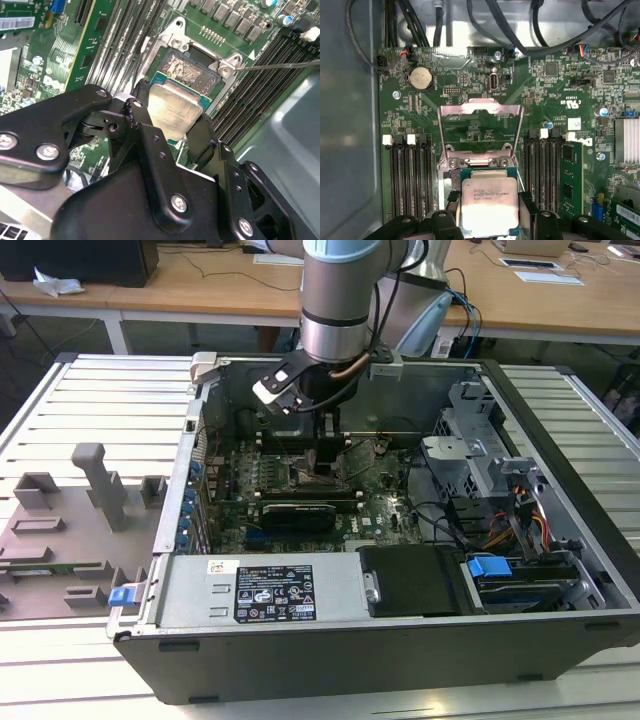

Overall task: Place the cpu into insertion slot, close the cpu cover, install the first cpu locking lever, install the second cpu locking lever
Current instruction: 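Place the cpu into insertion slot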

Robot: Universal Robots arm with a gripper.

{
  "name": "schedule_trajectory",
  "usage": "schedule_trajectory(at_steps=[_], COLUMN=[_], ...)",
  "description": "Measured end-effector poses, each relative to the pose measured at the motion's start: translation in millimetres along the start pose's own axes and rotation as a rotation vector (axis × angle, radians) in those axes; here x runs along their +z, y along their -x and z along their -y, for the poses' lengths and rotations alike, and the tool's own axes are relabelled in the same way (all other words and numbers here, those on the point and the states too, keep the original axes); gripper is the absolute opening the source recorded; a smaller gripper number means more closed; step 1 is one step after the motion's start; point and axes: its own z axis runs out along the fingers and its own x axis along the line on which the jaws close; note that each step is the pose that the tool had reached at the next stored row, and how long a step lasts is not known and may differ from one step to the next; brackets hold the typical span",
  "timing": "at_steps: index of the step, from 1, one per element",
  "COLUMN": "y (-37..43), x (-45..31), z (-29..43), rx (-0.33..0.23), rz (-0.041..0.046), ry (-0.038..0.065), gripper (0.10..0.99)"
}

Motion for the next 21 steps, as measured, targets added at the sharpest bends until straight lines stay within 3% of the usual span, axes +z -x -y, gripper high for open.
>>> schedule_trajectory(at_steps=[6, 12, 21], y=[-1.8, -3.3, -3.7], x=[4.9, 17.7, 24.6], z=[7.0, 7.1, 7.8], rx=[-0.002, -0.002, 0.0], rz=[-0.0072, -0.0086, -0.0097], ry=[0.0, 0.0, 0.0], gripper=[0.545, 0.545, 0.545])
